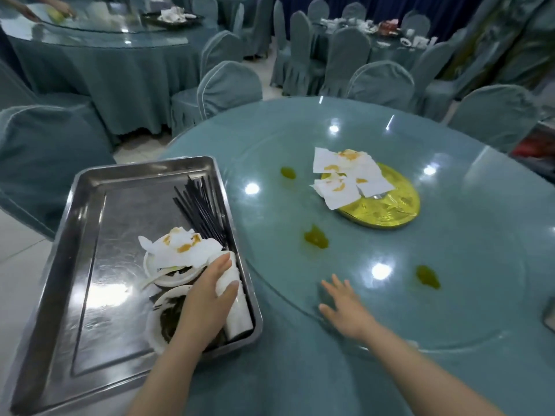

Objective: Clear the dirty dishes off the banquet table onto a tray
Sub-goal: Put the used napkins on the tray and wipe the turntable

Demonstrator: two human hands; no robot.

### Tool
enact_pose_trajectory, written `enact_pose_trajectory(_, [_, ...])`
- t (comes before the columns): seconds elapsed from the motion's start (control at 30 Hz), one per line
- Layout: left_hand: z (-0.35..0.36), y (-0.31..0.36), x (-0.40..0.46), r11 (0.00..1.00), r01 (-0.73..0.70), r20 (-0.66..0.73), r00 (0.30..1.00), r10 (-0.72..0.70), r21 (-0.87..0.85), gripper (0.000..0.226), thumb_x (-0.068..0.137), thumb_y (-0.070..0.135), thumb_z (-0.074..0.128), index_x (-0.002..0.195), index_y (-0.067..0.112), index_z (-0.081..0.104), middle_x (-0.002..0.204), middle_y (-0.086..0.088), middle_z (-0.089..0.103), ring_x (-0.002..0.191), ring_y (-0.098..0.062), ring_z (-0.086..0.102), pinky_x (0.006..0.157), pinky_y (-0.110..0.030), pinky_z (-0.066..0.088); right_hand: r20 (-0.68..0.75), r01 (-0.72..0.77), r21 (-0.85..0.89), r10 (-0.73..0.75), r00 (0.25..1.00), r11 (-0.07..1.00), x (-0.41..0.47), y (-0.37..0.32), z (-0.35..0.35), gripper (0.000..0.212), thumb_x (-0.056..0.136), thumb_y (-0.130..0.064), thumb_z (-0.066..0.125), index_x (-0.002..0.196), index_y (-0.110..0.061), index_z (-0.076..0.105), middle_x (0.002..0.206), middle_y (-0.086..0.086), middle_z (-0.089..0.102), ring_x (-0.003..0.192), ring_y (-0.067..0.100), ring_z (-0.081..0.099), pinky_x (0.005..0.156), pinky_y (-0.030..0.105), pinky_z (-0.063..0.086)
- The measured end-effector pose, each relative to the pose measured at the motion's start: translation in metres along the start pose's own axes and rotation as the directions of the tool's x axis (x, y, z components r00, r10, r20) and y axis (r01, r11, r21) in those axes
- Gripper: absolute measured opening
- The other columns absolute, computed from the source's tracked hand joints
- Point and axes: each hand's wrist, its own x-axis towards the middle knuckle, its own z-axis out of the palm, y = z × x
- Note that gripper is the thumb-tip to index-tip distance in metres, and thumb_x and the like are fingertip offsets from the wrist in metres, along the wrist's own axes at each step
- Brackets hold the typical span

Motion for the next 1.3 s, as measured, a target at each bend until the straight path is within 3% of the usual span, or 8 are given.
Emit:
enact_pose_trajectory(0.13, [0.027,0.003,-0.008,0.997,-0.016,0.065,0.998,0.011,0.07,0.051,0.092,0.014,0.056,0.14,0.028,0.041,0.14,0.012,0.049,0.13,-0.004,0.041,0.11,-0.032,0.032,0.017,0.028,-0.113,-0.026,1.0,0.993,-0.018,0.037,0.008,0.069,0.097,-0.049,0.038,0.152,-0.034,0.001,0.16,-0.005,-0.013,0.147,0.02,-0.01,0.117,0.043,0.003])
enact_pose_trajectory(0.27, [0.06,0.012,-0.01,0.997,0.01,0.135,0.991,-0.021,0.082,0.053,0.092,0.01,0.057,0.141,0.02,0.039,0.141,0.004,0.048,0.128,-0.007,0.042,0.107,-0.026,0.03,0.049,0.067,-0.068,-0.064,0.997,0.995,-0.028,0.054,-0.002,0.064,0.098,-0.047,0.035,0.152,-0.032,0.004,0.16,-0.006,-0.009,0.147,0.017,-0.007,0.117,0.041,0.002])
enact_pose_trajectory(0.47, [0.085,0.023,-0.008,0.992,-0.017,0.181,0.983,-0.006,0.128,0.054,0.091,0.011,0.059,0.141,0.019,0.04,0.136,0.008,0.049,0.128,-0.01,0.045,0.111,-0.04,0.034,0.056,0.045,0.053,-0.048,0.997,0.998,-0.048,0.094,-0.018,0.057,0.1,-0.043,0.036,0.151,-0.034,0.013,0.16,-0.01,-0.003,0.147,0.015,-0.005,0.117,0.041,-0.001])
enact_pose_trajectory(0.7, [0.11,0.032,-0.004,0.989,-0.04,0.204,0.979,0.01,0.146,0.053,0.09,0.011,0.06,0.139,0.021,0.043,0.134,0.007,0.053,0.126,-0.008,0.046,0.111,-0.04,0.034,0.015,-0.099,0.177,0.098,0.995,0.979,-0.067,0.155,-0.029,0.049,0.098,-0.044,0.041,0.145,-0.035,0.032,0.159,-0.016,0.005,0.147,0.012,-0.003,0.116,0.046,-0.003])
enact_pose_trajectory(0.8, [0.121,0.036,0.001,0.985,-0.06,0.22,0.975,0.023,0.161,0.052,0.09,0.011,0.06,0.139,0.019,0.044,0.135,0.005,0.053,0.123,-0.005,0.046,0.11,-0.035,0.034,-0.016,-0.181,0.231,0.19,0.982,0.956,-0.073,0.18,-0.038,0.053,0.097,-0.046,0.042,0.146,-0.03,0.03,0.157,-0.016,0.016,0.147,0.014,-0.001,0.115,0.05,0.0])
enact_pose_trajectory(0.9, [0.135,0.042,0.009,0.983,-0.061,0.243,0.97,0.018,0.173,0.052,0.09,0.009,0.06,0.139,0.014,0.043,0.137,-0.002,0.052,0.126,-0.01,0.046,0.11,-0.034,0.033,-0.05,-0.266,0.215,0.283,0.958,0.94,-0.071,0.198,-0.049,0.063,0.095,-0.049,0.043,0.148,-0.021,0.022,0.152,-0.009,0.032,0.146,0.019,0.013,0.114,0.049,0.012])
enact_pose_trajectory(0.97, [0.145,0.045,0.016,0.982,-0.064,0.248,0.969,0.018,0.177,0.052,0.09,0.008,0.06,0.139,0.011,0.043,0.137,-0.005,0.052,0.128,-0.013,0.046,0.11,-0.034,0.033,-0.094,-0.302,0.213,0.327,0.94,0.929,-0.066,0.203,-0.057,0.057,0.094,-0.051,0.045,0.141,-0.019,0.035,0.15,0.001,0.036,0.141,0.021,0.027,0.111,0.044,0.021])
enact_pose_trajectory(1.3, [0.18,0.041,0.076,0.969,-0.051,0.228,0.974,-0.006,0.241,0.053,0.089,0.011,0.061,0.139,0.016,0.044,0.139,-0.002,0.051,0.128,-0.013,0.046,0.107,-0.03,0.034,-0.251,-0.045,0.332,0.134,0.959,0.942,-0.01,0.181,-0.086,0.055,0.093,-0.039,0.054,0.142,-0.022,0.038,0.158,0.002,0.02,0.148,0.023,0.001,0.119,0.043,0.01])
